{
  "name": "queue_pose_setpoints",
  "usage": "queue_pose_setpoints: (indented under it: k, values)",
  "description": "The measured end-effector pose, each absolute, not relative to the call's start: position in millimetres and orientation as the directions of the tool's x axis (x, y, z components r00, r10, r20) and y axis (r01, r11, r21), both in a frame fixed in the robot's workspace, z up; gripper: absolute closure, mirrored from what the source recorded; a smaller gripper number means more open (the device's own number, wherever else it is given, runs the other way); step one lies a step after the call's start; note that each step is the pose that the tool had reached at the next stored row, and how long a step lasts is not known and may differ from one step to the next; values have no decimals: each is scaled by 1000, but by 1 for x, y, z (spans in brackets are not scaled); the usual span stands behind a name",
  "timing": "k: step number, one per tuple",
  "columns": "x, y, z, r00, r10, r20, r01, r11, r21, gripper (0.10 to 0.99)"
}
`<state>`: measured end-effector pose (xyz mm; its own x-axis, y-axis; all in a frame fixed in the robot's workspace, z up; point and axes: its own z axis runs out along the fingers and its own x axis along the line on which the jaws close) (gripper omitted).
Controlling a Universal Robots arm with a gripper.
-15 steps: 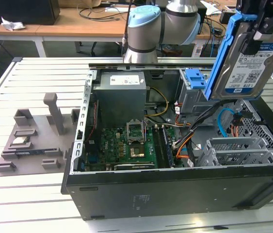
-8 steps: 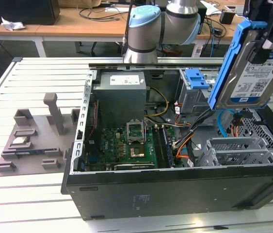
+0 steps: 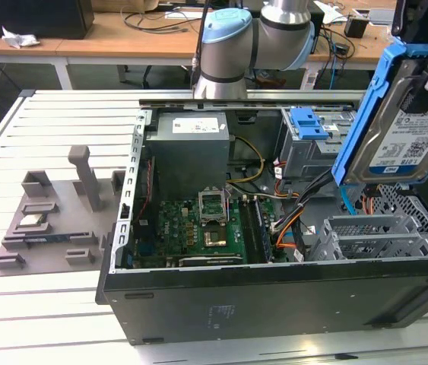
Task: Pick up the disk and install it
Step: 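Pick up the disk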
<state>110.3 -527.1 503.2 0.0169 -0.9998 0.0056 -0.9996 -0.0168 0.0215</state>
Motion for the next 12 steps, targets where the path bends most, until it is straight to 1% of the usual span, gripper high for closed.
queue_pose_setpoints:
  k: [3,12]
  values:
    - [110,-536,499,17,-1000,5,-1000,-17,22,722]
    - [116,-537,478,17,-1000,5,-1000,-17,22,722]
